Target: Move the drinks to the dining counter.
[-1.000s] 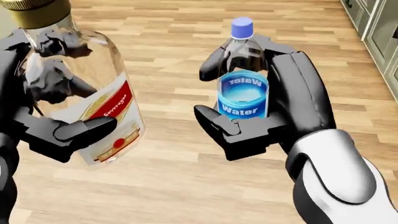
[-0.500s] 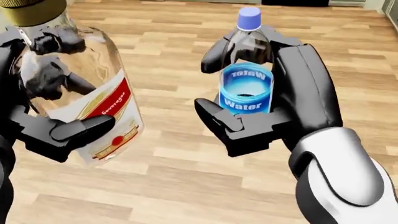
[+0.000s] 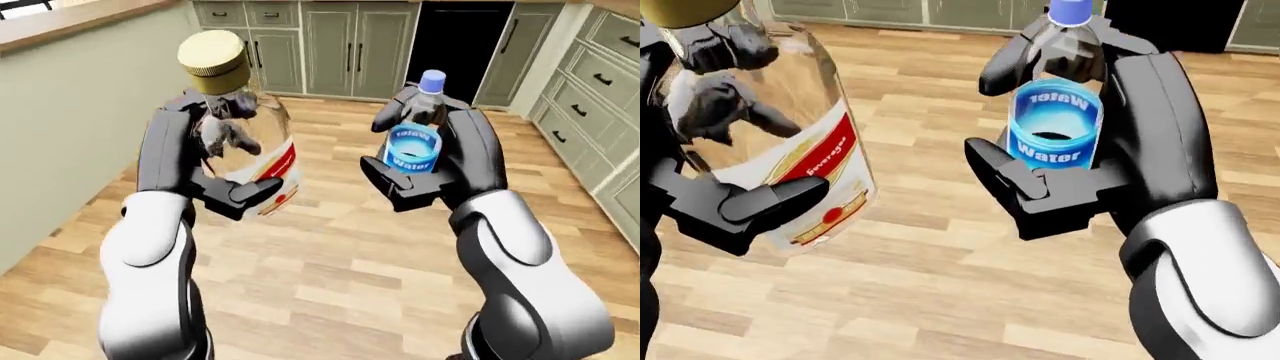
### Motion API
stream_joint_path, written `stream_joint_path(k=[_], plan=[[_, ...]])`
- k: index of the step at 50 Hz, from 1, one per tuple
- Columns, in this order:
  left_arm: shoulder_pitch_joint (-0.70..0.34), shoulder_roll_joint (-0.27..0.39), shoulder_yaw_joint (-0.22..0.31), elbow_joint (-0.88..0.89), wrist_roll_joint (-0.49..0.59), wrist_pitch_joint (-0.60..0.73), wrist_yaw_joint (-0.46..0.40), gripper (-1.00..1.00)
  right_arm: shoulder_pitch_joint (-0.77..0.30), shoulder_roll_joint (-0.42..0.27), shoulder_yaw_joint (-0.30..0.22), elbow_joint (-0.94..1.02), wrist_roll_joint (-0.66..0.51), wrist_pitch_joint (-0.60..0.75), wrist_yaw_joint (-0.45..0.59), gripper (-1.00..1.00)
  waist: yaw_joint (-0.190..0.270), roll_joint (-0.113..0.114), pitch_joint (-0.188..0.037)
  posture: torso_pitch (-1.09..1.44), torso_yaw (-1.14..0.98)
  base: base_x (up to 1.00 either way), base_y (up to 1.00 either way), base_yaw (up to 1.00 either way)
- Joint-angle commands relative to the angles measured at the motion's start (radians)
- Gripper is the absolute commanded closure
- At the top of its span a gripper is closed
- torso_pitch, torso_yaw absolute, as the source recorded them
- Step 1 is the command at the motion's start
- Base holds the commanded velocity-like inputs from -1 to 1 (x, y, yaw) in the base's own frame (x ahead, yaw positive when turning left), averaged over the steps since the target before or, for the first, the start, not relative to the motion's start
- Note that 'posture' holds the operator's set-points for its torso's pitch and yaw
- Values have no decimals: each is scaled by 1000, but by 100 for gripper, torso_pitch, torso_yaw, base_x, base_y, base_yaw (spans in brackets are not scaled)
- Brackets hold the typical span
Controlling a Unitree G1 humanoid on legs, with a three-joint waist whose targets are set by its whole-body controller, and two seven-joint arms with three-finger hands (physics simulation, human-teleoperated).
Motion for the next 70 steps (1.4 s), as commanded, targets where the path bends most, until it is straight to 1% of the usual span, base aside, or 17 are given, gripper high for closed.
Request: stream_joint_path(k=[1,11,14,16,19,23,25,26,32,36,39,50,56,57,63,67,70], plan=[[-10,0,3,-5,5,-14,5,100,-13,-5,-3,-6,3,-17,-1,100,-3,11,-27,0,0,100,8,0],[-7,-4,3,8,8,-29,3,100,-15,-8,-6,2,17,-20,-7,100,36,18,-40,0,0,100,6,0],[2,-8,7,14,5,-44,5,100,-14,-9,-6,3,18,-22,-8,100,9,-99,-42,0,0,100,5,0],[3,-8,2,6,8,-36,4,100,-10,-14,-9,3,18,-26,-6,100,13,-59,18,0,0,100,9,0],[0,-7,2,0,11,-31,1,100,6,-18,2,-3,12,-34,-5,100,45,-128,-15,0,0,85,34,29],[1,-11,-5,-2,17,-30,3,100,10,-18,3,-15,6,-30,4,100,30,-115,-4,0,0,48,0,100],[6,-13,-2,3,16,-39,3,100,18,-17,6,-8,1,-41,6,100,42,-55,9,0,0,44,0,100],[7,-13,-1,1,16,-37,2,100,17,-17,6,-7,0,-42,7,100,62,46,-6,0,0,33,0,100],[7,-9,8,-4,12,-34,-1,100,4,-13,9,-15,-10,-33,11,100,73,29,-33,0,0,5,0,100],[8,-10,13,9,5,-48,4,100,5,-11,10,-6,-12,-44,14,100,32,-9,-32,0,0,0,0,100],[10,-11,11,12,2,-51,8,100,6,-13,8,-8,-13,-46,21,100,-8,-129,-22,0,0,0,0,100],[3,-2,11,7,1,-41,5,100,18,-11,22,-6,-30,-56,36,100,23,-63,-14,0,0,0,0,100],[-8,2,8,6,6,-29,0,100,29,-4,30,16,-43,-84,45,100,33,39,-30,0,0,0,0,100],[-10,2,4,4,9,-25,0,100,29,-4,28,15,-44,-84,47,100,30,18,2,0,0,0,0,100],[3,-8,0,-3,18,-33,-3,100,25,-11,10,-18,-42,-51,56,100,42,-33,-20,0,0,0,0,100],[4,-8,8,8,12,-46,-3,100,26,-9,14,-6,-45,-61,51,100,20,-143,-45,0,0,0,0,100],[-3,-7,7,17,12,-50,0,100,30,-9,12,10,-44,-78,53,100,20,-115,-30,0,0,0,0,100]])
